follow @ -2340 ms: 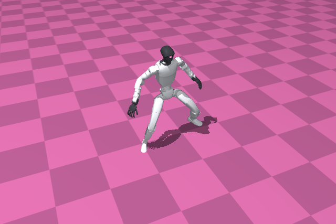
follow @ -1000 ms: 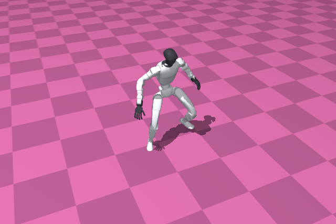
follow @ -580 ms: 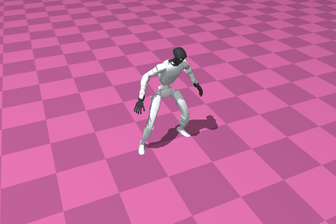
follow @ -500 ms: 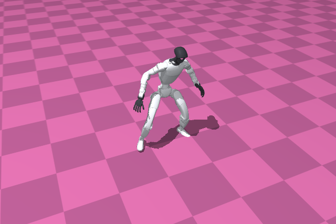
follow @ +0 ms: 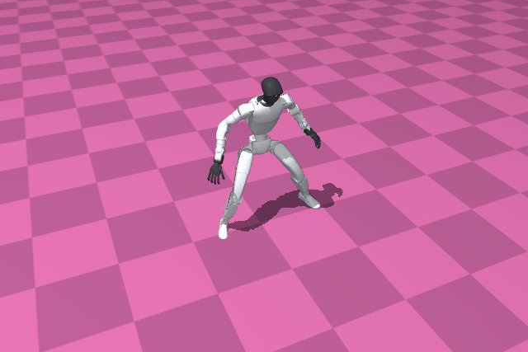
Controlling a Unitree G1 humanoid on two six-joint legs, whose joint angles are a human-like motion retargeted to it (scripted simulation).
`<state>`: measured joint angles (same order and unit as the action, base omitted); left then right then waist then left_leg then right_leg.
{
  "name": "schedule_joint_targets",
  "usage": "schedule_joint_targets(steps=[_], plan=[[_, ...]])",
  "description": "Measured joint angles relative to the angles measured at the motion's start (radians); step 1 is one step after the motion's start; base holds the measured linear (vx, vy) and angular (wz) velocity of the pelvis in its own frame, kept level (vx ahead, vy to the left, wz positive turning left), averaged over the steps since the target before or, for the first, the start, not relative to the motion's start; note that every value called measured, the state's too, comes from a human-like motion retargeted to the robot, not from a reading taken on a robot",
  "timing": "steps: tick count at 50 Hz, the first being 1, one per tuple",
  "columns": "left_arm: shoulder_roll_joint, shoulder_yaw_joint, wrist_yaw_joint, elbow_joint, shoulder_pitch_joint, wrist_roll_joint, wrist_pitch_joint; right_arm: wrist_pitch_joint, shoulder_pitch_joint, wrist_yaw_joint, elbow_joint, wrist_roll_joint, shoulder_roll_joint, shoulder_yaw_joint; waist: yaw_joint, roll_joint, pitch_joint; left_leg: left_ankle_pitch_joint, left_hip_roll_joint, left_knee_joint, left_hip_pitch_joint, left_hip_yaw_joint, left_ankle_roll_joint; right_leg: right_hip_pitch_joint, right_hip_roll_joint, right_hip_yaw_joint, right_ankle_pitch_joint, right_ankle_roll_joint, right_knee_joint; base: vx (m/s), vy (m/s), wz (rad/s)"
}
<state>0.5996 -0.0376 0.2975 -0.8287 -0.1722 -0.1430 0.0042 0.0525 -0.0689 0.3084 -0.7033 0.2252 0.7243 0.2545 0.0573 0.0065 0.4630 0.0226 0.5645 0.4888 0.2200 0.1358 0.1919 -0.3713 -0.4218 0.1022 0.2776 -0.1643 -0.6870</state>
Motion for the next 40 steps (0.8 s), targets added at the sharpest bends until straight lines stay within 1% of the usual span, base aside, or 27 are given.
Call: schedule_joint_targets(steps=[2, 3, 5, 8, 11, 14, 16, 18, 21, 23, 25, 27, 30, 32, 35, 37, 40], plan=[[-0.027, -0.007, -0.018, 0.002, -0.025, -0.040, 0.000, -0.007, -0.023, -0.008, 0.031, -0.004, 0.020, -0.002, 0.001, 0.000, -0.006, 0.043, -0.019, 0.028, 0.001, 0.024, -0.004, 0.001, 0.010, 0.003, 0.008, 0.002, -0.002, 0.05, -0.48, -0.09], [-0.037, -0.015, -0.027, 0.006, -0.039, -0.057, 0.000, -0.011, -0.041, -0.016, 0.050, -0.014, 0.034, -0.002, 0.002, -0.004, -0.008, 0.088, -0.041, 0.073, 0.013, 0.027, -0.006, 0.003, 0.011, 0.003, 0.010, 0.005, 0.002, 0.04, -0.42, -0.01], [-0.051, -0.031, -0.042, 0.012, -0.064, -0.088, -0.002, -0.010, -0.068, -0.034, 0.073, -0.032, 0.053, -0.013, 0.000, -0.017, -0.011, 0.187, -0.098, 0.210, 0.057, 0.029, -0.008, 0.013, 0.005, 0.005, 0.016, 0.014, 0.015, 0.02, -0.36, 0.10], [-0.055, -0.057, -0.073, 0.023, -0.081, -0.123, -0.005, 0.002, -0.092, -0.064, 0.082, -0.056, 0.073, -0.029, -0.007, -0.034, -0.012, 0.291, -0.158, 0.451, 0.149, 0.076, -0.032, 0.020, -0.006, 0.023, 0.020, 0.030, 0.026, 0.00, -0.28, 0.33], [-0.048, -0.073, -0.103, 0.026, -0.078, -0.131, -0.005, 0.018, -0.097, -0.098, 0.070, -0.075, 0.082, -0.036, 0.000, -0.041, -0.019, 0.362, -0.204, 0.637, 0.240, 0.125, -0.078, 0.011, 0.002, 0.049, 0.013, 0.038, 0.045, -0.03, -0.23, 0.29], [-0.041, -0.073, -0.112, 0.018, -0.072, -0.117, -0.002, 0.030, -0.088, -0.120, 0.045, -0.093, 0.077, -0.031, 0.022, -0.049, -0.034, 0.407, -0.265, 0.726, 0.313, 0.142, -0.103, -0.007, 0.029, 0.069, 0.004, 0.043, 0.067, -0.02, -0.18, 0.05], [-0.037, -0.065, -0.101, 0.002, -0.070, -0.098, 0.001, 0.038, -0.059, -0.114, 0.003, -0.094, 0.048, -0.026, 0.034, -0.063, -0.047, 0.428, -0.303, 0.711, 0.333, 0.152, -0.109, -0.018, 0.049, 0.078, -0.003, 0.044, 0.079, 0.00, -0.14, -0.06], [-0.030, -0.055, -0.090, -0.017, -0.067, -0.084, 0.003, 0.041, -0.027, -0.105, -0.034, -0.097, 0.017, -0.014, 0.046, -0.080, -0.055, 0.437, -0.344, 0.631, 0.327, 0.154, -0.106, -0.026, 0.070, 0.085, -0.008, 0.044, 0.085, 0.01, -0.10, -0.13], [-0.016, -0.052, -0.083, -0.037, -0.052, -0.077, 0.008, 0.038, -0.003, -0.097, -0.048, -0.114, -0.009, 0.010, 0.062, -0.102, -0.054, 0.406, -0.414, 0.392, 0.266, 0.139, -0.091, -0.033, 0.098, 0.093, -0.004, 0.042, 0.078, 0.00, -0.02, -0.06], [-0.002, -0.063, -0.079, -0.045, -0.037, -0.079, 0.012, 0.035, 0.008, -0.094, -0.047, -0.124, -0.023, 0.025, 0.063, -0.116, -0.045, 0.385, -0.441, 0.252, 0.215, 0.139, -0.103, -0.036, 0.109, 0.104, 0.005, 0.043, 0.055, 0.00, 0.00, 0.00], [0.016, -0.081, -0.079, -0.047, -0.021, -0.090, 0.017, 0.031, 0.012, -0.099, -0.042, -0.130, -0.035, 0.041, 0.055, -0.133, -0.032, 0.383, -0.445, 0.221, 0.200, 0.137, -0.131, -0.047, 0.107, 0.111, 0.008, 0.050, 0.006, -0.02, 0.01, 0.34], [0.036, -0.101, -0.080, -0.047, -0.005, -0.108, 0.021, 0.027, 0.010, -0.115, -0.037, -0.128, -0.048, 0.057, 0.043, -0.147, -0.022, 0.378, -0.435, 0.267, 0.224, 0.114, -0.143, -0.075, 0.104, 0.106, -0.005, 0.056, -0.067, -0.03, -0.01, 0.43], [0.066, -0.119, -0.074, -0.047, 0.019, -0.122, 0.025, 0.022, -0.001, -0.130, -0.029, -0.114, -0.066, 0.075, 0.037, -0.150, -0.020, 0.371, -0.405, 0.295, 0.249, 0.075, -0.132, -0.133, 0.114, 0.086, 0.012, 0.056, -0.187, -0.03, -0.04, 0.22], [0.079, -0.114, -0.064, -0.044, 0.022, -0.114, 0.027, 0.015, -0.021, -0.130, -0.019, -0.103, -0.075, 0.078, 0.043, -0.136, -0.022, 0.371, -0.369, 0.296, 0.248, 0.058, -0.117, -0.166, 0.100, 0.100, 0.078, 0.075, -0.295, 0.02, -0.08, -0.07], [0.093, -0.086, -0.048, -0.039, 0.024, -0.080, 0.028, 0.005, -0.051, -0.122, -0.006, -0.083, -0.090, 0.059, 0.058, -0.105, -0.018, 0.368, -0.302, 0.309, 0.239, 0.037, -0.093, -0.202, 0.032, 0.140, 0.178, 0.132, -0.494, 0.04, -0.11, -0.18], [0.100, -0.060, -0.033, -0.040, 0.017, -0.051, 0.026, -0.005, -0.069, -0.110, -0.005, -0.064, -0.103, 0.035, 0.055, -0.082, -0.005, 0.363, -0.264, 0.320, 0.222, 0.019, -0.078, -0.203, -0.016, 0.133, 0.218, 0.141, -0.604, 0.06, -0.14, -0.02], [0.118, -0.037, -0.018, -0.045, 0.024, 0.011, 0.033, -0.001, -0.067, -0.114, -0.008, -0.074, -0.101, 0.022, 0.050, -0.053, 0.003, 0.342, -0.218, 0.290, 0.205, -0.006, -0.075, -0.221, -0.050, 0.078, 0.263, 0.167, -0.688, 0.02, -0.20, -0.06]])
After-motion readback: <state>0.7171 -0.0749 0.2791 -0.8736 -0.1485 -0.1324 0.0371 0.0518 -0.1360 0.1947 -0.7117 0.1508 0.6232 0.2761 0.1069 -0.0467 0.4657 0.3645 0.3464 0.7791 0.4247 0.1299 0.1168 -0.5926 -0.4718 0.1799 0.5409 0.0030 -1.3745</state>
